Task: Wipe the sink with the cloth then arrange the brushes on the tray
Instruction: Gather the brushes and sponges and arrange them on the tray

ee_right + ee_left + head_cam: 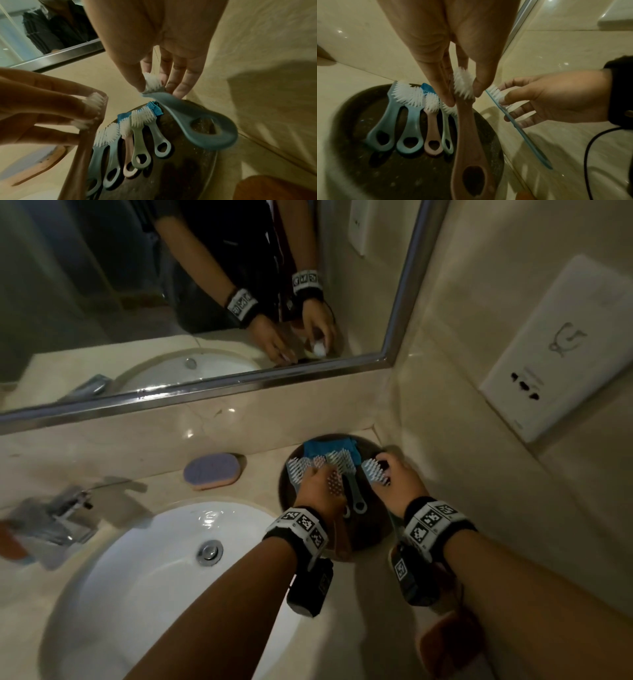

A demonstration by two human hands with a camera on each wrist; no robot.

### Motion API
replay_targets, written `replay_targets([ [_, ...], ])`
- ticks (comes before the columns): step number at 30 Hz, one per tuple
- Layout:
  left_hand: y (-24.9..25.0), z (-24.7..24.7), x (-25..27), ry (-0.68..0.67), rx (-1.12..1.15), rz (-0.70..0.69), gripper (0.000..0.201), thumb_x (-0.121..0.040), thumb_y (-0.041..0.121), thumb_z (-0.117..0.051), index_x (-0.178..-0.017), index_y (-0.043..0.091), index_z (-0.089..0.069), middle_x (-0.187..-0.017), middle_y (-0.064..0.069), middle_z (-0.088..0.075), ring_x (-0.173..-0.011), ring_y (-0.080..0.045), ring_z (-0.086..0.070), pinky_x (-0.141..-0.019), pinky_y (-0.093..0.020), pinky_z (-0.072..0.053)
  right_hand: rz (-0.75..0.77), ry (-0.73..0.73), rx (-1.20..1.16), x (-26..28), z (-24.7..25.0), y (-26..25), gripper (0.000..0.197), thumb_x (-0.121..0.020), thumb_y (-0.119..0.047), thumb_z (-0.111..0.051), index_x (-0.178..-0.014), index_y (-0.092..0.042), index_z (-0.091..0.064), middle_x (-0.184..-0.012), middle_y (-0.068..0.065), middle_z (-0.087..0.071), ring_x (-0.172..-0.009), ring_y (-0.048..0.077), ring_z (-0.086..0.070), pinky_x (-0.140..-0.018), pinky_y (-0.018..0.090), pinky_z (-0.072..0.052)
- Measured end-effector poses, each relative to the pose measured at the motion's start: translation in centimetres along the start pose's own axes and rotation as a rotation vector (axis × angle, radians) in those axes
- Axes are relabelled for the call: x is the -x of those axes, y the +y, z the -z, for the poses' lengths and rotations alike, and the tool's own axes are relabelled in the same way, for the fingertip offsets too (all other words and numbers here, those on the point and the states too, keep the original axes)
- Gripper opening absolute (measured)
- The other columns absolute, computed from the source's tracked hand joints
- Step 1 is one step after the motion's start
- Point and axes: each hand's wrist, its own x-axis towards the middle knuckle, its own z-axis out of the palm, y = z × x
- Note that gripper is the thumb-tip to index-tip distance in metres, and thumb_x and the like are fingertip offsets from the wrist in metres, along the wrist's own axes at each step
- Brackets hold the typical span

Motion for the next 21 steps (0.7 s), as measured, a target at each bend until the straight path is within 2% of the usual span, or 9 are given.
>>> replay_targets([
  [7,0.9,-1.7,-4.7,0.017,-0.014,0.014,0.062,-0.083,0.019,-0.064,-0.140,0.015,-0.038,-0.139,-0.012,-0.037,-0.128,-0.029,-0.039,-0.108,-0.032,-0.031,-0.037,0.007,-0.036,-3.9,-0.4,0.5,0.045,-0.089,-0.014,-0.057,-0.131,-0.021,-0.042,-0.128,0.015,-0.049,-0.113,0.032,-0.053,-0.097,0.042,-0.047],
  [12,0.9,-2.6,-7.2,0.002,-0.009,0.030,0.063,-0.083,0.020,-0.064,-0.140,0.016,-0.037,-0.139,-0.013,-0.036,-0.128,-0.029,-0.038,-0.108,-0.034,-0.031,-0.044,0.005,-0.005,-5.9,-0.9,0.9,0.047,-0.088,-0.021,-0.057,-0.131,-0.029,-0.040,-0.133,0.009,-0.047,-0.117,0.030,-0.052,-0.097,0.048,-0.047],
  [15,1.1,-3.1,-8.6,-0.014,-0.026,0.014,0.063,-0.084,0.020,-0.063,-0.140,0.015,-0.036,-0.141,-0.013,-0.034,-0.129,-0.030,-0.037,-0.108,-0.036,-0.031,-0.053,0.023,0.028,-7.0,-1.0,1.3,0.046,-0.089,-0.022,-0.057,-0.131,-0.025,-0.040,-0.134,0.009,-0.045,-0.117,0.031,-0.052,-0.098,0.046,-0.047],
  [21,1.8,-3.9,-11.2,-0.026,0.007,-0.014,0.062,-0.085,0.015,-0.060,-0.141,0.012,-0.033,-0.141,-0.013,-0.032,-0.126,-0.031,-0.041,-0.107,-0.033,-0.033,-0.098,0.000,0.055,-8.4,-1.4,2.2,0.046,-0.090,-0.021,-0.054,-0.133,-0.019,-0.039,-0.130,0.015,-0.047,-0.116,0.034,-0.051,-0.096,0.042,-0.046],
])
